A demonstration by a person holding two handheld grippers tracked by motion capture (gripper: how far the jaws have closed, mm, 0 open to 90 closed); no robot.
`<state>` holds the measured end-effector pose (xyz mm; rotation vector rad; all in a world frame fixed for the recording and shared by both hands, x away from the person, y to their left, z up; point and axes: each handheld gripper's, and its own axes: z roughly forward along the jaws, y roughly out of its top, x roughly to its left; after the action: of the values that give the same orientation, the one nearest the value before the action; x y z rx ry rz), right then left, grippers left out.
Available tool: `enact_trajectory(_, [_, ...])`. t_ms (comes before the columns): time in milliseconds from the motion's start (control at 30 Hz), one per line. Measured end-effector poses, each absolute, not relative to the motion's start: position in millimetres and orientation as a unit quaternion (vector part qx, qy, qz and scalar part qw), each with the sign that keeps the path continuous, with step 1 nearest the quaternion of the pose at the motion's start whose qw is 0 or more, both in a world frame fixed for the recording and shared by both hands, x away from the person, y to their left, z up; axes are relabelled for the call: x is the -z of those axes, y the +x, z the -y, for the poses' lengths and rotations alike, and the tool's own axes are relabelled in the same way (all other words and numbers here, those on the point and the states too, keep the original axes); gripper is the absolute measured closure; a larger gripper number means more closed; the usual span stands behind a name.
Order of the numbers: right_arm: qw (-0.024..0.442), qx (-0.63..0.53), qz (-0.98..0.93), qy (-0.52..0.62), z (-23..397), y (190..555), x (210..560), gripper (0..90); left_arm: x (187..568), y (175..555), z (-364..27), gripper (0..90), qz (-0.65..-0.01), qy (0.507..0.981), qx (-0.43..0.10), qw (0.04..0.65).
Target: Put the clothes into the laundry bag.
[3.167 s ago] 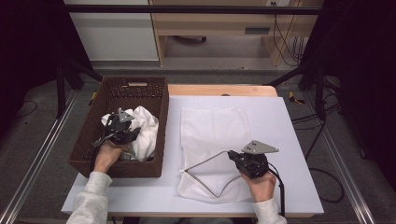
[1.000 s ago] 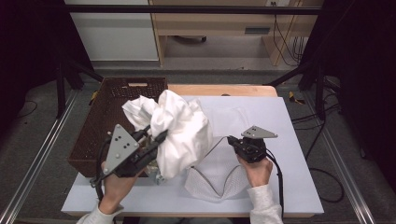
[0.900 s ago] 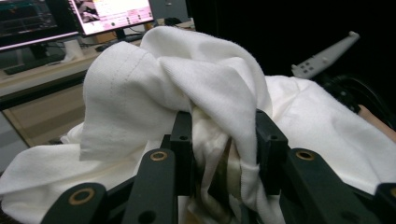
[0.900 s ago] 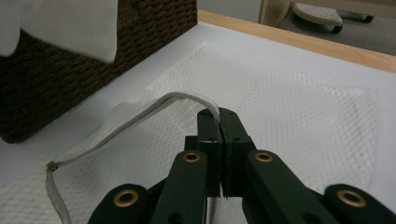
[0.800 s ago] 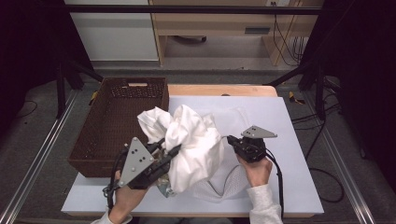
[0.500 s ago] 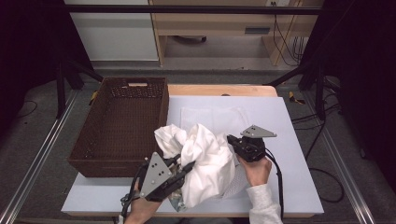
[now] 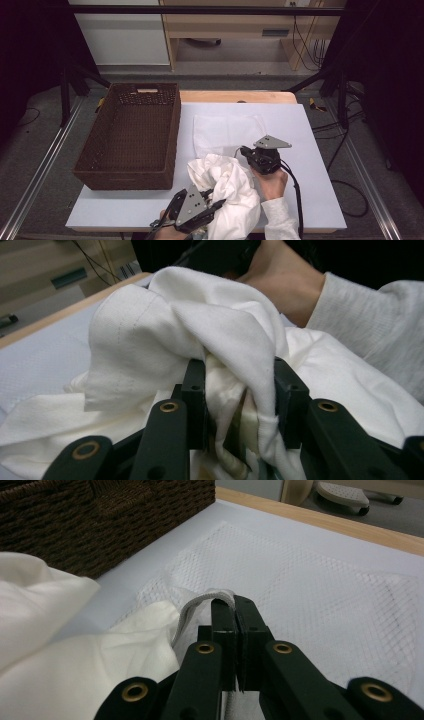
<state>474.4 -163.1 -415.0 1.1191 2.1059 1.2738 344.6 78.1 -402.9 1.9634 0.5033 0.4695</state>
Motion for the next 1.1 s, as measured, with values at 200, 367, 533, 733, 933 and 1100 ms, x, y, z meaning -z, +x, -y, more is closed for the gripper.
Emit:
enact_trajectory(200, [0.215, -0.457, -0.765, 0.4, 166, 469, 417, 89.0, 424, 364, -64, 63.9, -0.23, 0.822, -0.185, 0.487])
enact_trajectory(367, [0.214, -0.448, -0.771, 0.399, 171, 461, 424, 89.0, 443, 377, -53, 60.1, -0.236, 0.831, -0.185, 0.469])
enact_trajectory(533, [0.208, -0.448, -0.773, 0.397, 176, 452, 432, 89.0, 447, 380, -48, 48.2, -0.238, 0.832, -0.176, 0.47])
enact_trajectory(733, [0.207, -0.451, -0.772, 0.396, 179, 450, 430, 88.9, 428, 381, -57, 21.4, -0.251, 0.827, -0.184, 0.468])
enact_trajectory(933, [0.206, -0.455, -0.773, 0.391, 173, 449, 429, 88.9, 430, 413, -43, 14.9, -0.273, 0.832, -0.156, 0.458])
enact_trajectory(1100, [0.201, -0.454, -0.776, 0.389, 172, 448, 429, 88.9, 443, 424, -36, 40.3, -0.27, 0.834, -0.11, 0.468])
